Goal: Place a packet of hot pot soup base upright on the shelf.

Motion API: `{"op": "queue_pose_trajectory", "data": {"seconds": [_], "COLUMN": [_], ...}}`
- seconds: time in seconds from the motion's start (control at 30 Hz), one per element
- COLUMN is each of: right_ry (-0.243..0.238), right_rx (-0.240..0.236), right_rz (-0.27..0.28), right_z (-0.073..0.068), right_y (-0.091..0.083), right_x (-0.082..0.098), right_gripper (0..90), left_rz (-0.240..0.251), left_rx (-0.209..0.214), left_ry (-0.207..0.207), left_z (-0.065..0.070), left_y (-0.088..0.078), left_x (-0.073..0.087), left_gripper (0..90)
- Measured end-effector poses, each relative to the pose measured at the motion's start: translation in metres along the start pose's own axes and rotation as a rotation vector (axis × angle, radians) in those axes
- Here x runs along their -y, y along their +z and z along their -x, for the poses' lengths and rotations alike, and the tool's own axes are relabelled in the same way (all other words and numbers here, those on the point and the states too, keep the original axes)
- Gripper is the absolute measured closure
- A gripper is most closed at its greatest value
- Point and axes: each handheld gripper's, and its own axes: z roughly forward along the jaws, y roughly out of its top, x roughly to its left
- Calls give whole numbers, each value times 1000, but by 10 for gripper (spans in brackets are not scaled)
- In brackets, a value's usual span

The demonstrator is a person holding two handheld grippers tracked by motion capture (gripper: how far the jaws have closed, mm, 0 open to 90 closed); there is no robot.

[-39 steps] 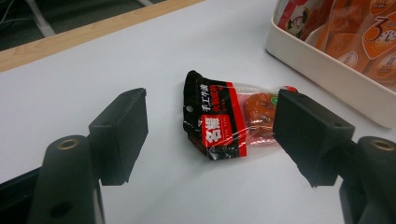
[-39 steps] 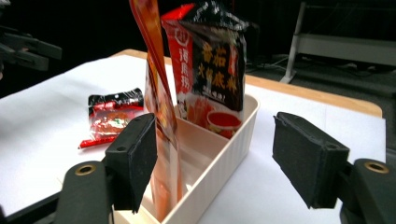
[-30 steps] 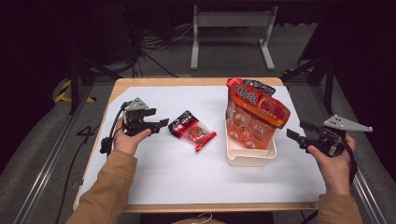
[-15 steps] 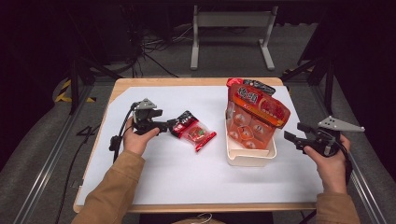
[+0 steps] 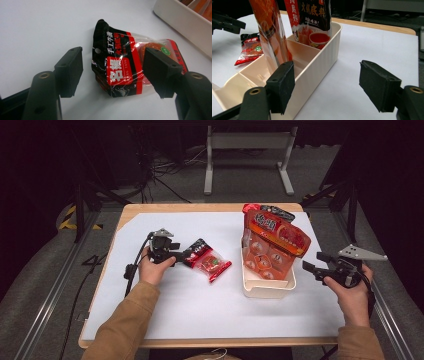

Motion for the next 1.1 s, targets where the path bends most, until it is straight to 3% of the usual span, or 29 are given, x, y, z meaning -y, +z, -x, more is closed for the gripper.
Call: {"op": "queue_pose_trajectory", "data": {"seconds": [0.33,0.67,0.77,0.93,0.97,1.1], "right_ry": [7,12,16,19,20,21], "right_rx": [-7,-8,-7,-9,-11,-9], "right_rz": [0,4,6,6,7,7], "right_z": [-1,0,1,1,1,1], "right_y": [2,1,0,-1,-1,-2], "right_x": [1,2,3,4,4,4], "right_gripper": [286,286,285,285,285,285], "left_rz": [-81,-101,-93,-89,-85,-90], "left_rx": [3,49,57,32,12,-6], "left_ry": [-38,-36,-31,4,25,39], "left_z": [-5,-4,-4,-1,0,0], "left_y": [12,21,21,24,25,25], "left_x": [6,8,9,10,10,11], "left_gripper": [362,440,534,668,730,824]}}
